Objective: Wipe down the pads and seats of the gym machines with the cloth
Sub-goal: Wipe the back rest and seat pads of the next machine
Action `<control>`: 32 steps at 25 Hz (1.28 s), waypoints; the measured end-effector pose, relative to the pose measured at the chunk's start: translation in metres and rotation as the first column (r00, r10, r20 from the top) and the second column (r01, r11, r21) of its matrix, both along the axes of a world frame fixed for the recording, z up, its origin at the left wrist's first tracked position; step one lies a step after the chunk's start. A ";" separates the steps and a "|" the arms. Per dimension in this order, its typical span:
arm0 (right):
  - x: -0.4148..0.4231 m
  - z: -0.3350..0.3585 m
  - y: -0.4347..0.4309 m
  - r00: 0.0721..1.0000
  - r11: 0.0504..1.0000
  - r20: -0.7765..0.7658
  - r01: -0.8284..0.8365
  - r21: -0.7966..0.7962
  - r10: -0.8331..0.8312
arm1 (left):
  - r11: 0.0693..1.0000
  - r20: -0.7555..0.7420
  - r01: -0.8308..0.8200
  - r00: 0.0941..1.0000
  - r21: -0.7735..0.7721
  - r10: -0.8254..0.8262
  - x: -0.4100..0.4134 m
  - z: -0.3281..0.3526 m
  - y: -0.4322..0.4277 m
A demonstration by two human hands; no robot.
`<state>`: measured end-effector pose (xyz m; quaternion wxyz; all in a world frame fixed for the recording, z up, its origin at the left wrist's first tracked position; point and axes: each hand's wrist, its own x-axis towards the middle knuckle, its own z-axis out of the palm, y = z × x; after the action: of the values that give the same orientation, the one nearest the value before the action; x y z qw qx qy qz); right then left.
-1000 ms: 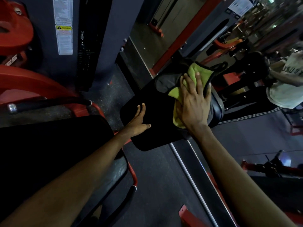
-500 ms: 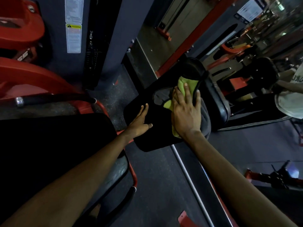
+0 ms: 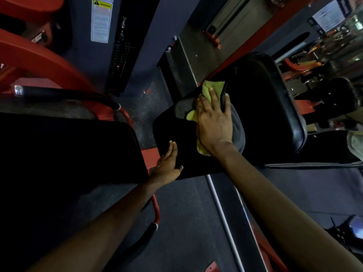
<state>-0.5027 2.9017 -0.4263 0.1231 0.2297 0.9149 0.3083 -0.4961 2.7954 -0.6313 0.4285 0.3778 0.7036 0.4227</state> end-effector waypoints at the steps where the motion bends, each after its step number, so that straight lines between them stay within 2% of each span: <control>1: -0.005 -0.008 0.000 1.000 1.000 0.019 0.000 -0.008 0.000 | 1.000 0.004 0.009 1.000 -0.021 -0.009 0.002 -0.006 -0.002; 4: 0.009 -0.018 -0.007 0.994 0.997 0.096 -0.055 -0.053 0.059 | 1.000 0.048 0.029 0.998 0.003 -0.029 0.005 -0.014 -0.010; 7: 0.022 -0.013 -0.012 0.992 0.993 0.097 -0.065 -0.095 0.074 | 0.999 0.102 0.019 0.995 0.045 -0.024 0.004 -0.016 -0.011; 12: -0.049 -0.033 0.001 0.995 0.997 0.094 -0.035 -0.062 0.041 | 1.000 0.138 -0.015 0.990 0.024 0.012 0.012 -0.026 -0.011; 15: -0.059 -0.046 0.002 0.983 0.997 0.177 -0.040 -0.066 0.051 | 1.000 0.100 -0.016 0.995 0.021 0.014 0.020 -0.030 -0.015; 19: -0.036 -0.055 -0.002 0.969 0.990 0.216 -0.099 -0.103 0.119 | 0.998 0.080 -0.051 0.996 0.041 0.048 0.028 -0.029 -0.017; 23: -0.068 -0.069 -0.002 0.952 0.985 0.268 -0.117 -0.124 0.147 | 0.999 0.057 -0.041 0.998 0.035 0.039 0.035 -0.033 -0.019; 32: -0.031 -0.082 -0.007 0.930 0.965 0.292 -0.165 -0.205 0.221 | 0.995 0.138 -0.075 0.988 0.064 0.065 0.041 -0.048 -0.033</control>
<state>-0.5335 2.8949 -0.5086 0.2551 0.0747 0.9257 0.2690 -0.4553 2.7627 -0.6797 0.4470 0.3377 0.6707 0.4861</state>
